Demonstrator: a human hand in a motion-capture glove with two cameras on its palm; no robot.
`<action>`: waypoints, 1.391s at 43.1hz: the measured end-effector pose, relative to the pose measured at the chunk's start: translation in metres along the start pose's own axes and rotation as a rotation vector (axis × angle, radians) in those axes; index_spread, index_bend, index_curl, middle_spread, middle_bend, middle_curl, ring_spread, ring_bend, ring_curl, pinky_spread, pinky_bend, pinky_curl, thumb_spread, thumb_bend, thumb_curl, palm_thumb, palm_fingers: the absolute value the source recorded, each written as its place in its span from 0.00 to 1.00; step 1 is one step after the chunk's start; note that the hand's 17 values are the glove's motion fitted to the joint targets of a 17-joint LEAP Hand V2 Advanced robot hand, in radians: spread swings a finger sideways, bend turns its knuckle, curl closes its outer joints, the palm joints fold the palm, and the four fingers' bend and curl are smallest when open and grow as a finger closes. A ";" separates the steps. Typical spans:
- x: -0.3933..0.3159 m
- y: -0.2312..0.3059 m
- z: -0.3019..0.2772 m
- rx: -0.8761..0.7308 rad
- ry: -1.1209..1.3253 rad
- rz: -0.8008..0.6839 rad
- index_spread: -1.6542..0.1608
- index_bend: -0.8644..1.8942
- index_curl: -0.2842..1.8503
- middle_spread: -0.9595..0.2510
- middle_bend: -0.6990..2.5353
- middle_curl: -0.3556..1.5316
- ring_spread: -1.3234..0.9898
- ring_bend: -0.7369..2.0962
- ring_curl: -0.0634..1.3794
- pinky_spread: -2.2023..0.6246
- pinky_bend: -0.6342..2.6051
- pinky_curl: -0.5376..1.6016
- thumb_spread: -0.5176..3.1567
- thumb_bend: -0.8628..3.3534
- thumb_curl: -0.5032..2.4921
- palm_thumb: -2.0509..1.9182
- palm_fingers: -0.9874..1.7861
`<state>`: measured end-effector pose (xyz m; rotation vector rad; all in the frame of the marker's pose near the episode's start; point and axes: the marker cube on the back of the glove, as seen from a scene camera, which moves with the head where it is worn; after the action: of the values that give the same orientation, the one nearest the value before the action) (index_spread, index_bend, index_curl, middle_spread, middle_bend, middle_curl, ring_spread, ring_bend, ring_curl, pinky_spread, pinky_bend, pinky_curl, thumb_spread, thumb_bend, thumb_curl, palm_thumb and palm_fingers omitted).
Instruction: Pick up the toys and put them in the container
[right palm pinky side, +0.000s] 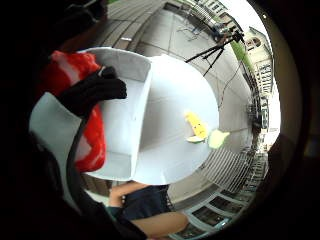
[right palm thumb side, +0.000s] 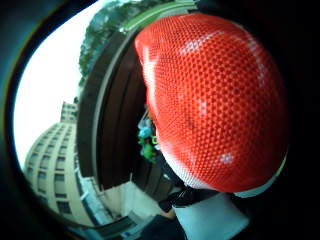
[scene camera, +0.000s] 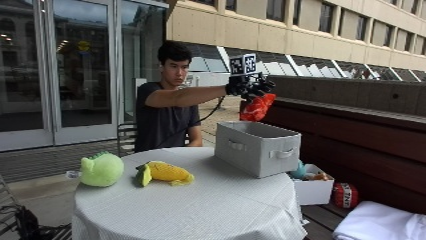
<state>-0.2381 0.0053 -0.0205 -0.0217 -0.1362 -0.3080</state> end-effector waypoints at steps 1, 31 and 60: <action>0.003 0.000 0.000 0.002 -0.001 -0.003 0.70 0.28 0.53 0.51 0.28 0.51 0.41 0.55 0.37 0.65 0.54 0.48 0.37 0.19 0.46 0.59 0.42; 0.239 0.033 -0.027 0.040 0.231 0.203 0.75 0.33 0.27 0.74 0.28 0.46 0.56 0.42 0.27 0.79 0.55 0.44 0.41 0.19 0.31 0.50 0.28; 0.427 0.075 0.108 -0.018 0.216 0.514 0.76 0.33 0.20 0.76 0.27 0.42 0.57 0.33 0.25 0.80 0.48 0.40 0.39 0.19 0.26 0.50 0.26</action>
<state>0.1737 -0.0468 0.1453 -0.0401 0.0882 0.2026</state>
